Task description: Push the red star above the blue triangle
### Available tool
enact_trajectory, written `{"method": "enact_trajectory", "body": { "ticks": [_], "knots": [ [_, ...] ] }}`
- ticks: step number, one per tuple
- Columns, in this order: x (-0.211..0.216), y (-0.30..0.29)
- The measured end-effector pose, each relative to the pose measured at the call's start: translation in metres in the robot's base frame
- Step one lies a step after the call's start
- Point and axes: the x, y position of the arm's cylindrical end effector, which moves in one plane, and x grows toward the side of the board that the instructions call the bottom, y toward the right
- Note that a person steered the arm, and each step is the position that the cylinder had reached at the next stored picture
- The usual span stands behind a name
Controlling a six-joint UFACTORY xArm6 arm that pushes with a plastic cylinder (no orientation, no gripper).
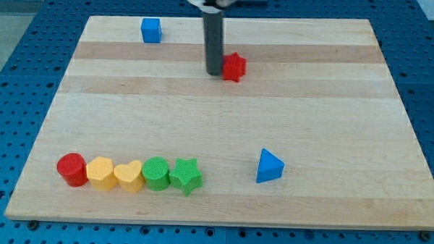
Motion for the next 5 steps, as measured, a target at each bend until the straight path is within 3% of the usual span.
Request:
{"method": "enact_trajectory", "body": {
  "ticks": [2,4,5],
  "knots": [
    [-0.042,0.037],
    [0.009,0.062],
    [-0.043,0.054]
  ]
}}
